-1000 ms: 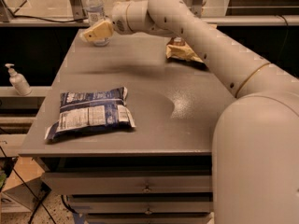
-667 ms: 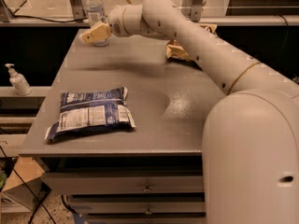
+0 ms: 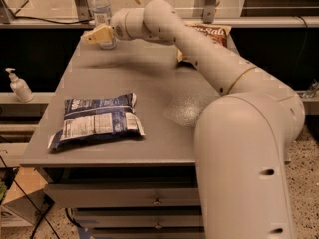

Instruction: Knock blue plastic bottle over

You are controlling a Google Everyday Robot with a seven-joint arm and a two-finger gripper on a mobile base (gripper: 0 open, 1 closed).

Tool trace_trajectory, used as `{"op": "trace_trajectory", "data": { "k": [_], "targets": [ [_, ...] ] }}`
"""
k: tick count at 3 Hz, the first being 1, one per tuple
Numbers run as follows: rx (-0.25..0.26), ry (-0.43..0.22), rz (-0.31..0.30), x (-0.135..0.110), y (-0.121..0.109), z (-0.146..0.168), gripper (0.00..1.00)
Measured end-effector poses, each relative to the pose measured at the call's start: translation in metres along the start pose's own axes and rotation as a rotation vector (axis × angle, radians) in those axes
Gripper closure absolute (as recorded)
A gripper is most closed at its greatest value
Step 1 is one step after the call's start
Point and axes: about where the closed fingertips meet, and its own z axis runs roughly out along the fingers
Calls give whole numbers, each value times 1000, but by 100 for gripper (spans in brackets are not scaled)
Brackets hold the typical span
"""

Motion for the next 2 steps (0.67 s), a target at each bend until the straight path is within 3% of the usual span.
{"op": "trace_trajectory", "data": {
  "k": [1,2],
  "targets": [
    [26,-18,16,2,-9,11,0],
    [39,-34,22,-1,-15,18,15]
  ]
}}
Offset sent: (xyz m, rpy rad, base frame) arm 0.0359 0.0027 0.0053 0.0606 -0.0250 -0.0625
